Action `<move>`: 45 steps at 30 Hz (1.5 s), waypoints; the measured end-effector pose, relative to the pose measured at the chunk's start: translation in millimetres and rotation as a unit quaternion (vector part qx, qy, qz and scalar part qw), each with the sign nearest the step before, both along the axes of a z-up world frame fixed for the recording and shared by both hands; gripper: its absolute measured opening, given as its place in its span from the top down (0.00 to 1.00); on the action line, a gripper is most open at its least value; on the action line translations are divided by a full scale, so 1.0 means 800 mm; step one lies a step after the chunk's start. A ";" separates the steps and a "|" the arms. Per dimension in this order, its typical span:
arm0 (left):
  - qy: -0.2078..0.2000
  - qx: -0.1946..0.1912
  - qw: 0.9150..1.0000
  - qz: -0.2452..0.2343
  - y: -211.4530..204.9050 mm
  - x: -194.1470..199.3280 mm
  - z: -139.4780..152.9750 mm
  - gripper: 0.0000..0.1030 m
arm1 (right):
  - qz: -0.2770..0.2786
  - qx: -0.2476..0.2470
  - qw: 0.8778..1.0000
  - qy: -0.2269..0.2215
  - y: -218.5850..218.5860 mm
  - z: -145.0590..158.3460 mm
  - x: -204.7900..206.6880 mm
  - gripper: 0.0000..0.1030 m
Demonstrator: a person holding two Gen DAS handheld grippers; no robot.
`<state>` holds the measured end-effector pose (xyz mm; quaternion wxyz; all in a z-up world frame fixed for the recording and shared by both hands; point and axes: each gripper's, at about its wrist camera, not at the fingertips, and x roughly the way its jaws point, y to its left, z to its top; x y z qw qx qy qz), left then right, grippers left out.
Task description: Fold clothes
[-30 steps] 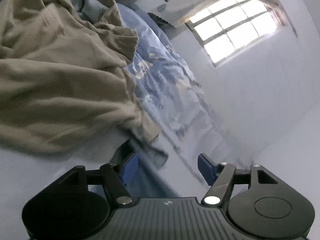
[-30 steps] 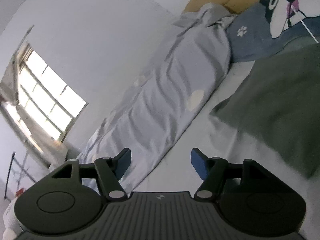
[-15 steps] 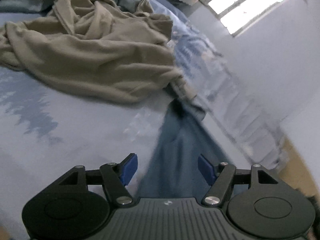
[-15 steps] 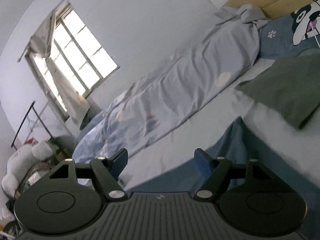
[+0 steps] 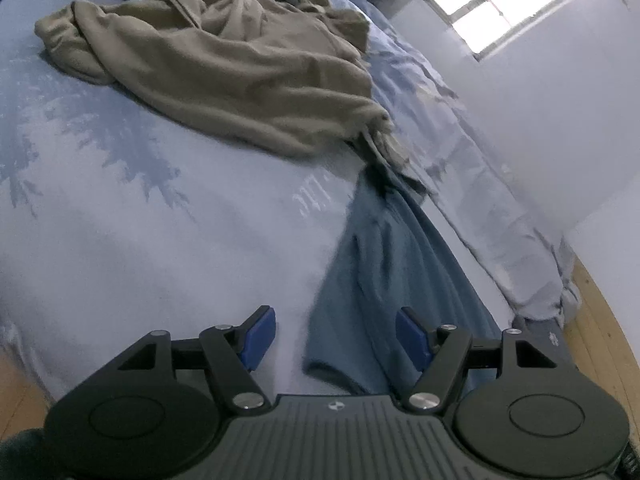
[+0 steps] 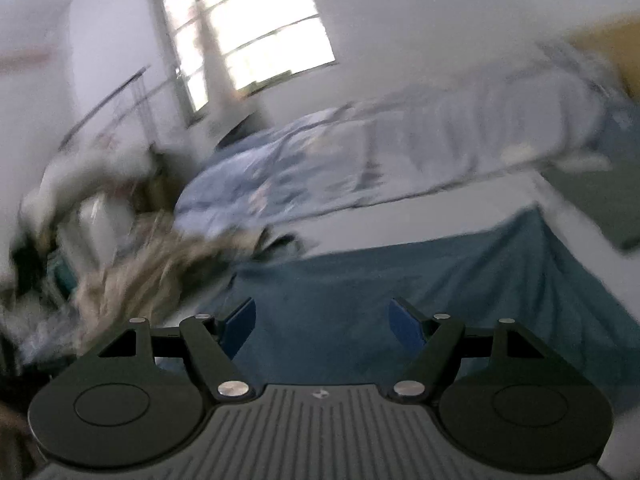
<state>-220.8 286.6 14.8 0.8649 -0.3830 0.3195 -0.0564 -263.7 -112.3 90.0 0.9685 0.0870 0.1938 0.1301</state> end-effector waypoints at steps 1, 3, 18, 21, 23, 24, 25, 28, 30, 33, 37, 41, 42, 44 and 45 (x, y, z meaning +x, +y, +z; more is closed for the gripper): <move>0.001 -0.008 1.000 -0.002 0.000 -0.002 -0.002 0.36 | 0.018 -0.033 0.999 -0.006 0.019 -0.004 -0.008 0.26; 0.003 -0.025 1.000 -0.004 0.002 -0.001 -0.006 0.36 | 0.068 -0.096 0.993 -0.009 0.057 -0.018 -0.021 0.26; 0.044 -0.045 0.998 -0.010 -0.010 0.020 -0.029 0.94 | 0.183 -0.302 0.935 -0.002 0.156 -0.084 -0.044 0.88; 0.039 -0.037 0.999 -0.010 -0.009 0.017 -0.024 0.94 | 0.170 -0.252 0.953 -0.007 0.140 -0.059 -0.041 0.88; 0.032 -0.032 0.999 -0.015 -0.009 0.013 -0.020 0.95 | 0.150 -0.196 0.969 -0.006 0.121 -0.037 -0.033 0.88; 0.028 -0.027 0.999 -0.016 -0.009 0.011 -0.018 0.95 | 0.142 -0.175 0.974 -0.006 0.114 -0.028 -0.030 0.88; 0.024 -0.024 0.999 -0.018 -0.009 0.009 -0.016 0.95 | 0.135 -0.157 0.978 -0.006 0.108 -0.021 -0.029 0.88; 0.014 -0.018 0.999 -0.023 -0.009 0.003 -0.012 0.96 | 0.127 -0.128 0.984 -0.011 0.100 -0.006 -0.028 0.88; 0.008 -0.011 1.000 -0.021 -0.010 -0.002 -0.008 0.96 | 0.132 -0.129 0.983 -0.014 0.105 -0.003 -0.030 0.88; 0.012 -0.009 1.000 -0.018 -0.012 -0.007 -0.008 0.96 | 0.144 -0.138 0.980 -0.011 0.116 -0.009 -0.030 0.88; 0.026 -0.004 1.000 -0.014 -0.014 -0.011 -0.012 0.96 | 0.160 -0.156 0.975 0.008 0.128 -0.028 -0.029 0.88; 0.032 -0.010 0.999 -0.010 -0.015 -0.015 -0.014 0.95 | 0.172 -0.186 0.967 0.039 0.134 -0.051 -0.030 0.87; 0.033 -0.014 0.999 -0.008 -0.015 -0.015 -0.015 0.95 | 0.175 -0.192 0.965 0.045 0.135 -0.055 -0.031 0.86; 0.036 -0.026 0.999 -0.003 -0.012 -0.015 -0.017 0.95 | 0.179 -0.201 0.962 0.038 0.140 -0.056 -0.038 0.83; 0.037 -0.032 0.999 -0.001 -0.011 -0.014 -0.018 0.95 | 0.182 -0.205 0.961 0.034 0.142 -0.057 -0.041 0.79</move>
